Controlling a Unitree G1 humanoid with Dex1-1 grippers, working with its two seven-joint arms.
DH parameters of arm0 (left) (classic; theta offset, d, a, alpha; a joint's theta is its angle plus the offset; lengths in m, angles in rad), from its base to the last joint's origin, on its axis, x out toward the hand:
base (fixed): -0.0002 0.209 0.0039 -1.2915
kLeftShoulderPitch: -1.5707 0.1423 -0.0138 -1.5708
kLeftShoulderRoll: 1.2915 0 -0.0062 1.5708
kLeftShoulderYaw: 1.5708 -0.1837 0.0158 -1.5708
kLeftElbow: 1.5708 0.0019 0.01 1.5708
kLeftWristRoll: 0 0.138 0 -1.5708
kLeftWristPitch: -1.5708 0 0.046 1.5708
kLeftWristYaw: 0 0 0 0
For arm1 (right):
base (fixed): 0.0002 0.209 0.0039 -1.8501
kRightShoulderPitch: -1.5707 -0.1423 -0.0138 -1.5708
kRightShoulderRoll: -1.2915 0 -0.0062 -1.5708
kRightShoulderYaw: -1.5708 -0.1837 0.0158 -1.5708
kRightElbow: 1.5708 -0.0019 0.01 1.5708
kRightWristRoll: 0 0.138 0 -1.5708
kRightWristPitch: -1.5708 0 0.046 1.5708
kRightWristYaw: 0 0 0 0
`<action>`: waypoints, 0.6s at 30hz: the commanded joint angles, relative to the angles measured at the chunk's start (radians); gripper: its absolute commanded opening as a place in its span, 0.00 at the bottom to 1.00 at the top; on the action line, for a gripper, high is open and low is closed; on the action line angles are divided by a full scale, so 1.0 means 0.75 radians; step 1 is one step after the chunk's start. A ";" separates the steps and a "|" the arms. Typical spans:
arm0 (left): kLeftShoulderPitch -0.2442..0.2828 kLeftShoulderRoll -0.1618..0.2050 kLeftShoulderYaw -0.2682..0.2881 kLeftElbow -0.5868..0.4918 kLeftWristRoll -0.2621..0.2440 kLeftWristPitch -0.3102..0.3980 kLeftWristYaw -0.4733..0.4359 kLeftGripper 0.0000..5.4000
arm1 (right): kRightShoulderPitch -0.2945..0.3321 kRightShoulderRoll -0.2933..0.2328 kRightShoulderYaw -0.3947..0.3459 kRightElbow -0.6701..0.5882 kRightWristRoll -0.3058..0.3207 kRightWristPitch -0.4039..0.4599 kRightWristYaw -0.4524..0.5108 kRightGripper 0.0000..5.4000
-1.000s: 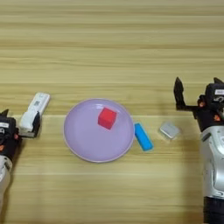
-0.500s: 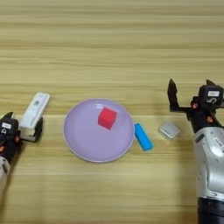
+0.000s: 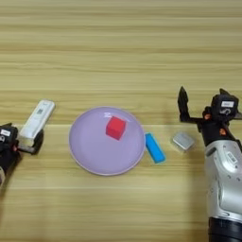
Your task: Move the objects on the table
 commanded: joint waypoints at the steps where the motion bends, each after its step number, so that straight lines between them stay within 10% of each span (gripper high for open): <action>1: -0.009 0.042 -0.031 -0.005 0.013 0.107 -0.049 1.00 | 0.008 0.010 0.009 -0.036 0.007 0.019 -0.018 0.99; 18: -0.049 0.049 -0.083 0.072 0.033 0.159 -0.057 1.00 | 0.028 0.018 0.012 -0.068 0.025 0.031 -0.035 0.99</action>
